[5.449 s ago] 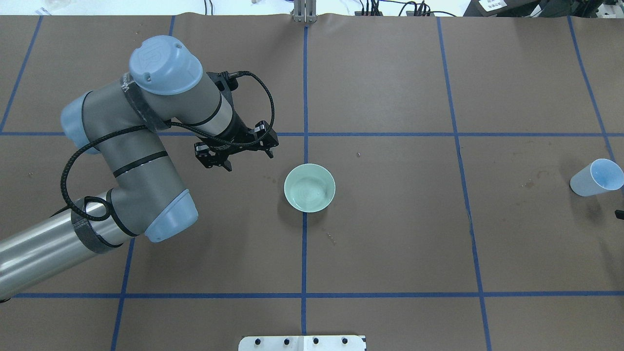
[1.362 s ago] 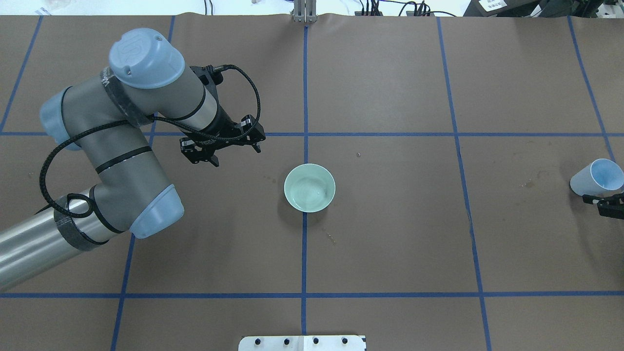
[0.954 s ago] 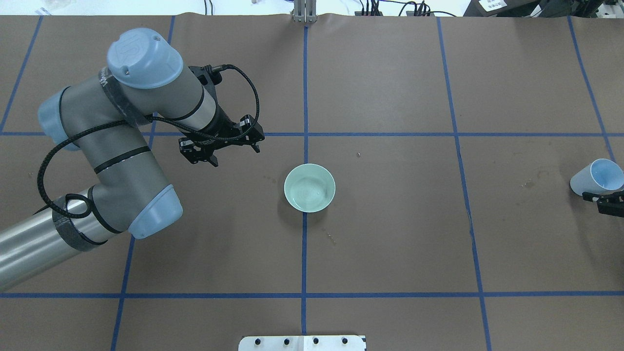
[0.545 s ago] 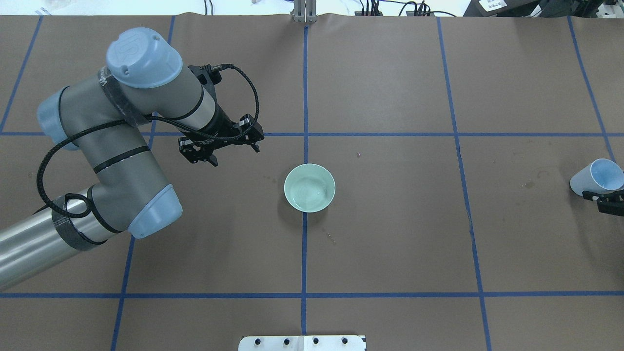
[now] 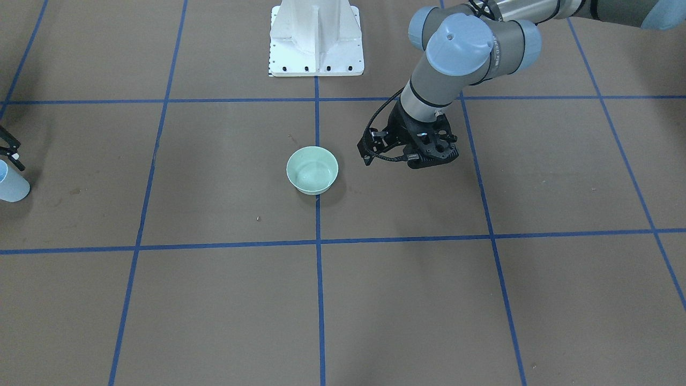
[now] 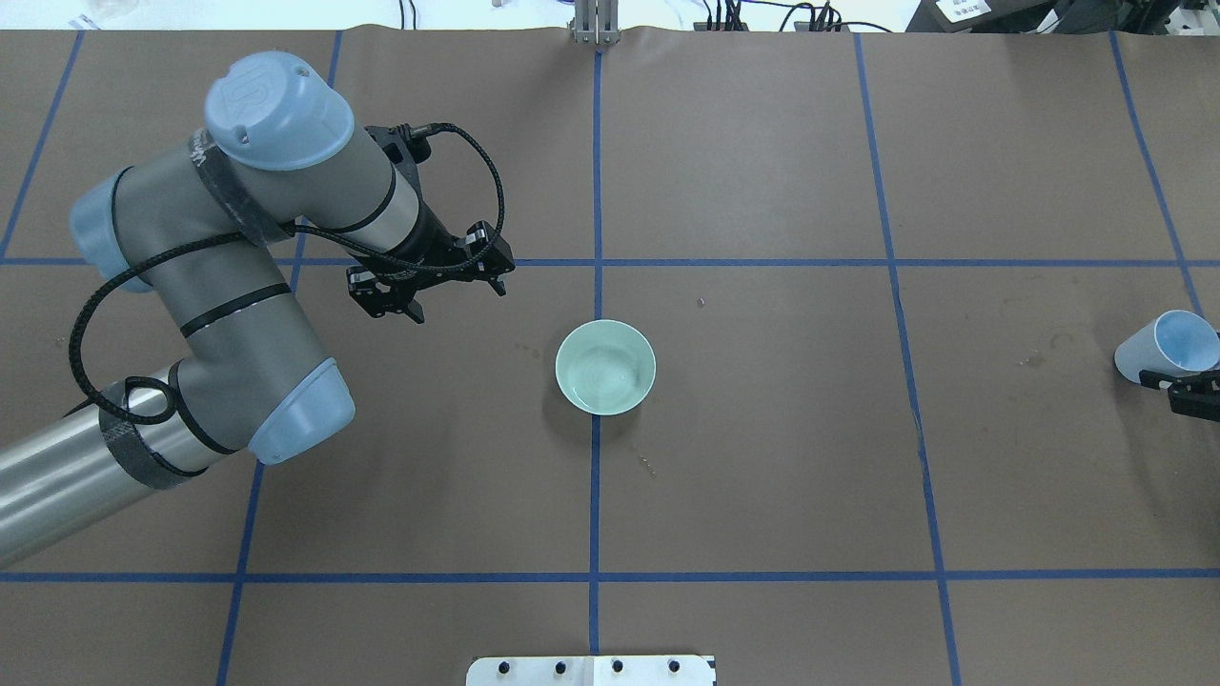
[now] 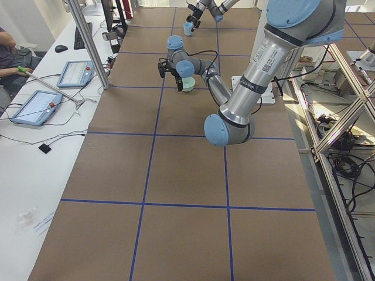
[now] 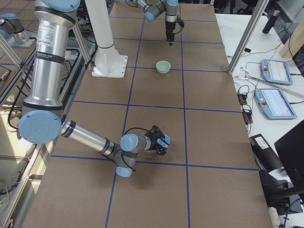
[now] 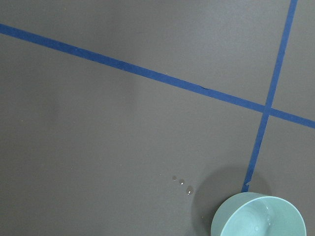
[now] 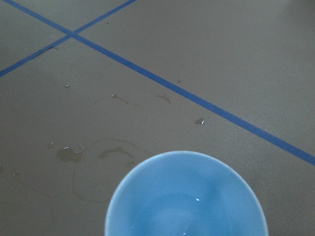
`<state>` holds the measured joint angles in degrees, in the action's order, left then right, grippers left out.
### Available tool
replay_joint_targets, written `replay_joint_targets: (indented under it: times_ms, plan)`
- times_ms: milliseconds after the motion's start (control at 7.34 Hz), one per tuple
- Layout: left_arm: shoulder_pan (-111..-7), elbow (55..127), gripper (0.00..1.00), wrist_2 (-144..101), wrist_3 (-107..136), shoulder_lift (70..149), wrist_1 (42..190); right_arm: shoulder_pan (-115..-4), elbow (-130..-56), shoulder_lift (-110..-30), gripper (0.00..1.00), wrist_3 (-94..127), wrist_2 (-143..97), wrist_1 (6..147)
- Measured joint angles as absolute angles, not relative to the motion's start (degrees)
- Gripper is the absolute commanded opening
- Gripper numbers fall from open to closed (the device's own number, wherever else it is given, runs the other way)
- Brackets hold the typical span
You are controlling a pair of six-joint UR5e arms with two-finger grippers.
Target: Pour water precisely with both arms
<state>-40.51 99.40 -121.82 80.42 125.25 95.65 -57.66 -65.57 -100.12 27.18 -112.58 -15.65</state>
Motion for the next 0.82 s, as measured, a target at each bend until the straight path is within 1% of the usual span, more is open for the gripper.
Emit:
replay_joint_targets:
  times_ms: [136,272,409,545,817]
  plan:
    - [-40.51,99.62,1.00,-121.82,80.42,125.25,95.18,-57.66,-65.57,-100.11,0.58,27.21,-112.47,-15.73]
    - [-40.52,100.07,1.00,-121.82,80.42,125.24,94.28,-57.66,-65.57,-100.11,0.41,27.22,-112.43,-15.82]
    - [-40.52,100.50,1.00,-121.82,80.42,125.25,93.64,-57.66,-65.57,-100.11,0.27,27.20,-112.42,-15.81]
    - [-40.52,100.79,1.00,-121.82,80.42,125.25,93.33,-57.67,-65.78,-100.09,0.21,27.25,-112.41,-15.77]
    - [-40.70,101.47,1.00,-121.90,80.42,125.24,93.18,-57.76,-68.42,-99.70,0.18,27.32,-112.74,-15.42]
